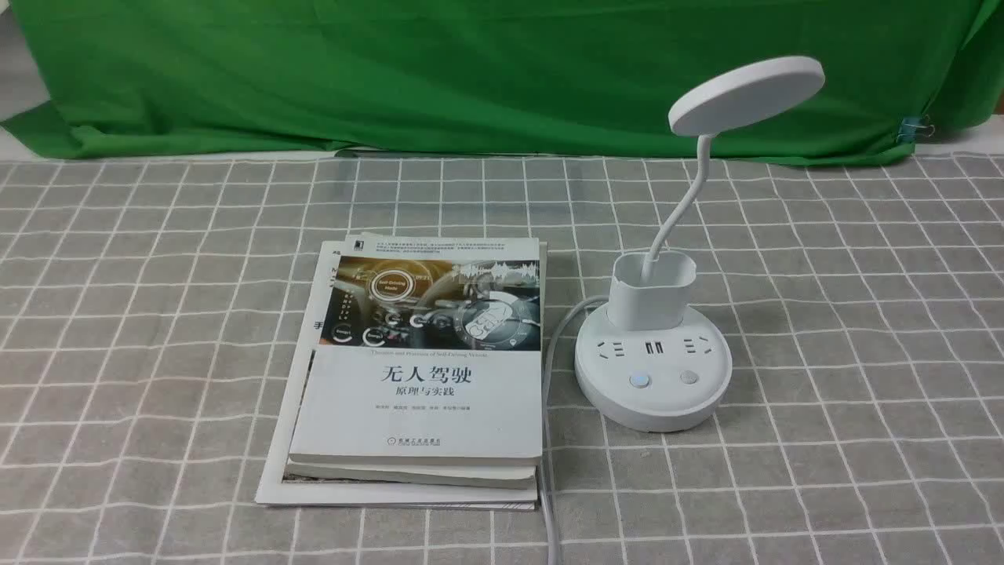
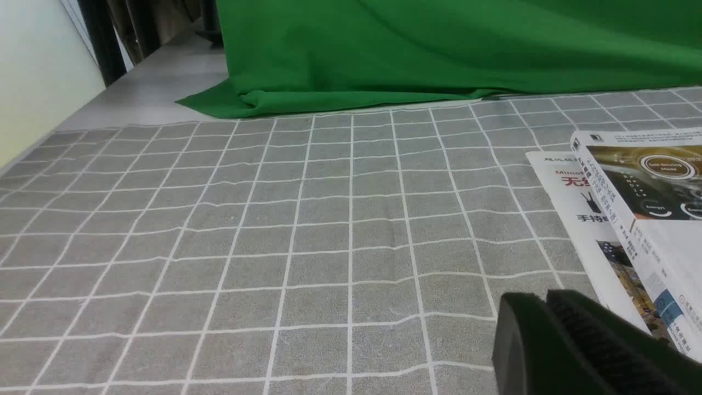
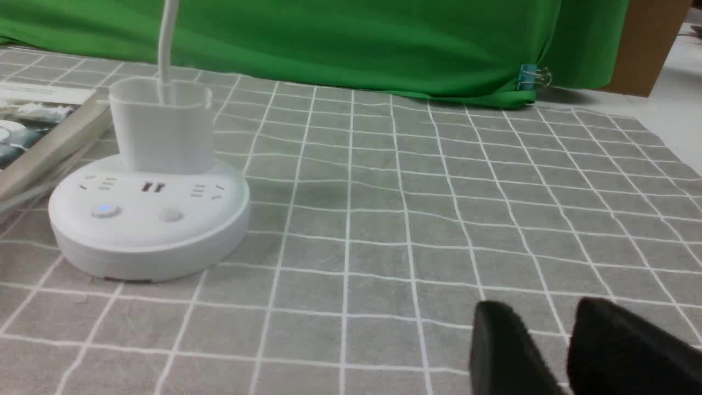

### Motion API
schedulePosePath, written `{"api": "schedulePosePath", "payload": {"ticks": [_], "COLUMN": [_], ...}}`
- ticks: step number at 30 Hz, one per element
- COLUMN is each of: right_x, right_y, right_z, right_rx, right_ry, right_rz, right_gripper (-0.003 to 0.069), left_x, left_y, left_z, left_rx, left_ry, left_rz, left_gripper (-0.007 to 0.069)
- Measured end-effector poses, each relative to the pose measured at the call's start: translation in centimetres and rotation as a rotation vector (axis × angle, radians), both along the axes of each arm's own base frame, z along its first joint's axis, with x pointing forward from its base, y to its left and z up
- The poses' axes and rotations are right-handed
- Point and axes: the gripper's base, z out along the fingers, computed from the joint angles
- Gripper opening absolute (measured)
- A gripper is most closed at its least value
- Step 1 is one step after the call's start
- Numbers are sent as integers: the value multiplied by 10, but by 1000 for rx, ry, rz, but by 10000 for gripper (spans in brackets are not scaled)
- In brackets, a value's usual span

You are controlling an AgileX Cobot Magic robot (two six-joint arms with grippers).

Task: Turn on the desk lamp on the grey coffee tablecloth with your hand.
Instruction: 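Press the button on the base of the white desk lamp with the right gripper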

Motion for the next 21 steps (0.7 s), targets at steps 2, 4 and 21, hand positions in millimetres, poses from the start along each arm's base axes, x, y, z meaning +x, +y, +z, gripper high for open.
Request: {"api": "schedulePosePath", "payload": {"ticks": [2,4,21], "right_x": [0,0,0], "right_y": [0,0,-1], "right_z": [0,0,1], "right_rx": [0,0,-64], "right_ry": [0,0,-9], "right_rz": [0,0,1], "right_gripper": [245,245,245], "left_x": [0,0,0], "left_y": [0,0,0], "left_z": [0,0,0], "left_rx": [0,-2,-1], "left_ry": [0,0,0], "left_rz": [0,0,0], "left_gripper": [19,19,19]}}
